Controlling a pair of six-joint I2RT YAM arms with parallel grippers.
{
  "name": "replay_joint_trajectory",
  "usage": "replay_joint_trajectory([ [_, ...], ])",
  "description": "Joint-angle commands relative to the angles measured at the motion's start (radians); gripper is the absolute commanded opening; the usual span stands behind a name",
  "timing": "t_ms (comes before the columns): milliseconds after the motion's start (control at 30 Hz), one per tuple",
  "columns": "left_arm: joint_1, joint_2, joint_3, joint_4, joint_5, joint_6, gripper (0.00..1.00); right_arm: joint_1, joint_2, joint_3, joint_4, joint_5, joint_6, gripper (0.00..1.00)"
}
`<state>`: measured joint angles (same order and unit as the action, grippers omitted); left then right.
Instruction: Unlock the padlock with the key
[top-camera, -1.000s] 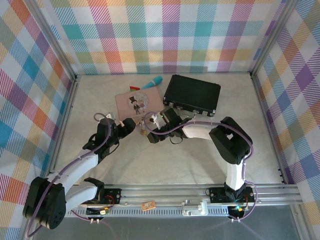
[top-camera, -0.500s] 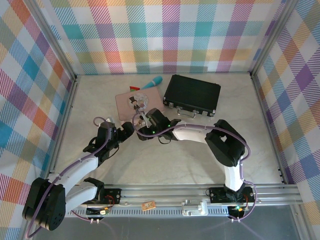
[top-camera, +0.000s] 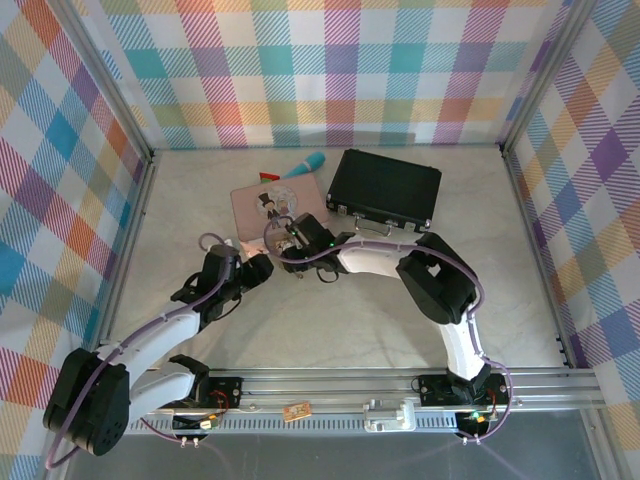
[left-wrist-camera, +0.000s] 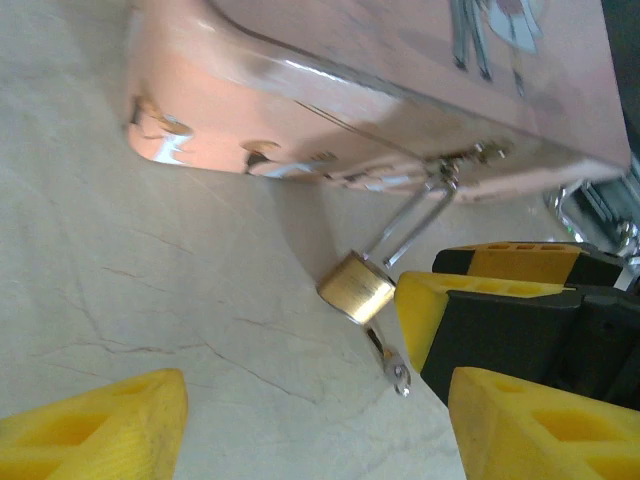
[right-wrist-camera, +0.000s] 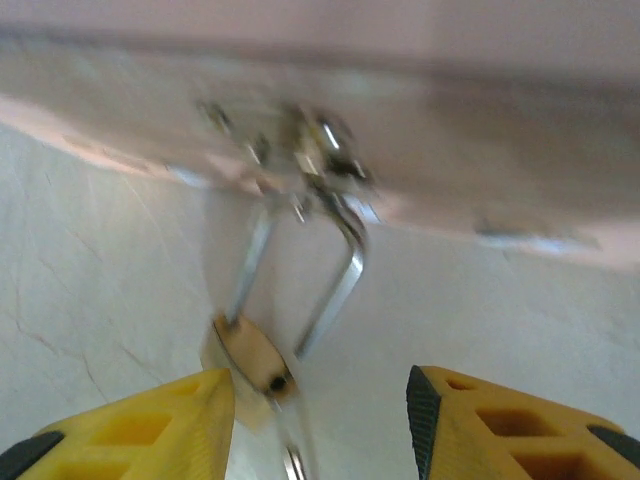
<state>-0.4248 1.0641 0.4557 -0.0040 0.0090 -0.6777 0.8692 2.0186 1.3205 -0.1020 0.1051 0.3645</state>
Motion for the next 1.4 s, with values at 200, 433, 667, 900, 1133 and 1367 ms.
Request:
replay_joint_trajectory([
  [200, -0.197, 0.275, 0.245, -0.151, -0.208, 0.163, 0.72, -0.125, -0.256, -0.239, 0.017, -0.063, 0.039, 0.5],
  [433, -0.258, 0.519, 0.446, -0.266, -0.343, 0.203, 0.73, -0.194, -0.398, -0.386, 0.063, -0.101, 0.034, 0.5],
  [667, -0.27, 0.661, 0.533, -0.329, -0.428, 0.216, 0.69, -0.211, -0.427, -0.439, 0.11, -0.133, 0.04, 0.5],
  [900, -0.27, 0.729, 0.565, -0.3, -0.457, 0.237, 0.61, -0.215, -0.401, -0.437, 0.145, -0.166, 0.049, 0.5],
  [1133, -0.27, 0.773, 0.565, -0.283, -0.461, 0.256, 0.51, -0.217, -0.382, -0.425, 0.153, -0.183, 0.054, 0.49],
  [1367, -0.266, 0.78, 0.542, -0.233, -0.45, 0.265, 0.38, -0.217, -0.376, -0.417, 0.154, -0.195, 0.066, 0.49],
])
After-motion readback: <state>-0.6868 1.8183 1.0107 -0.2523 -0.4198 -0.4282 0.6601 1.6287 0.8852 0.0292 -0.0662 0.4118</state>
